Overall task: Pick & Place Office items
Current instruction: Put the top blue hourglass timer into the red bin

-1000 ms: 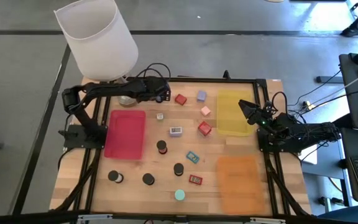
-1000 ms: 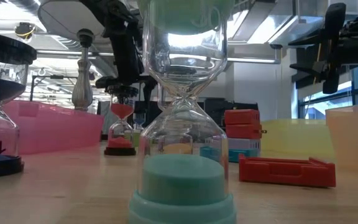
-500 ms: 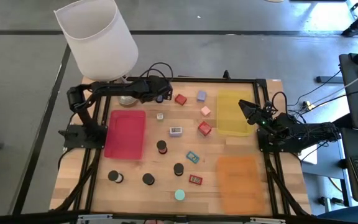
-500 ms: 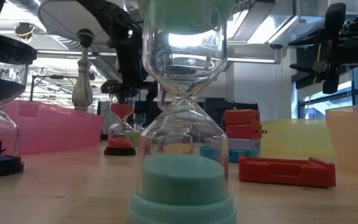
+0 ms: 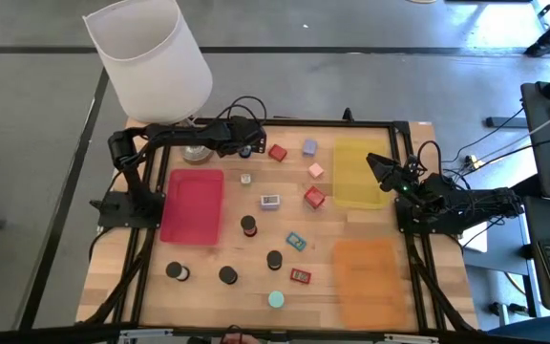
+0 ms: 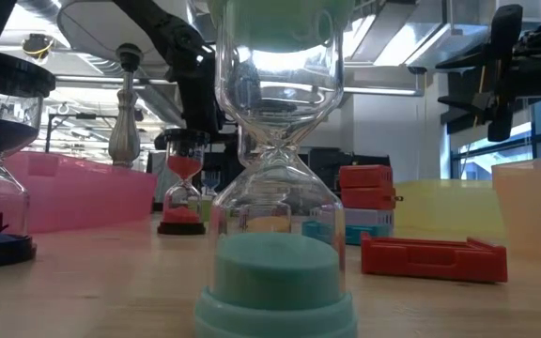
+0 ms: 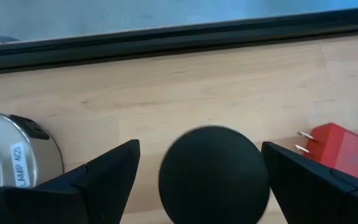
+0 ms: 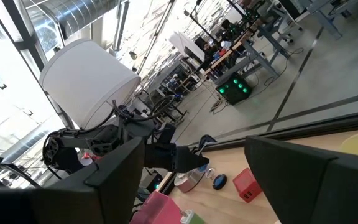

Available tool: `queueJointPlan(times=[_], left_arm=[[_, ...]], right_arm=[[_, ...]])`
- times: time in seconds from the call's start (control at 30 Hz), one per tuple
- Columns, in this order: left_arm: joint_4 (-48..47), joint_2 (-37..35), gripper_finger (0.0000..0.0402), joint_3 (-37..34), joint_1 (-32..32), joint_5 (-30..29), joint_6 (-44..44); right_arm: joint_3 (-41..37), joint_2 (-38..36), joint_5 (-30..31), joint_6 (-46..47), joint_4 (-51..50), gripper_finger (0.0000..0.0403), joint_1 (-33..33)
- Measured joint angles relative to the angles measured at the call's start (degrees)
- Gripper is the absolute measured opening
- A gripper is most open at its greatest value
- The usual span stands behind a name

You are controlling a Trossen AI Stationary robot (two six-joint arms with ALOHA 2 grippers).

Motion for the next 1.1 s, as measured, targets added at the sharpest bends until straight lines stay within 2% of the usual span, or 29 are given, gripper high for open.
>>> queueJointPlan(times=[0.23, 0.57, 0.8, 1.1], left_arm=[[0.1, 0.0, 0.0294, 0.0, 0.0, -0.2, 0.0], [1.0, 0.0, 0.021, 0.0, 0.1, 1.1, 0.0], [1.0, -1.3, 0.0207, 0.0, -0.4, 1.8, 0.0], [-0.5, -11.8, 0.0208, 0.0, -3.7, -0.2, 3.8]], right_arm=[[0.0, 0.0, 0.0, 0.0, 0.0, 0.0282, 0.0], [0.0, 0.0, 0.0, 0.0, 0.0, 0.0282, 0.0], [0.0, 0.0, 0.0, 0.0, 0.0, 0.0281, 0.0], [0.0, 0.0, 0.0, 0.0, 0.0, 0.0281, 0.0]])
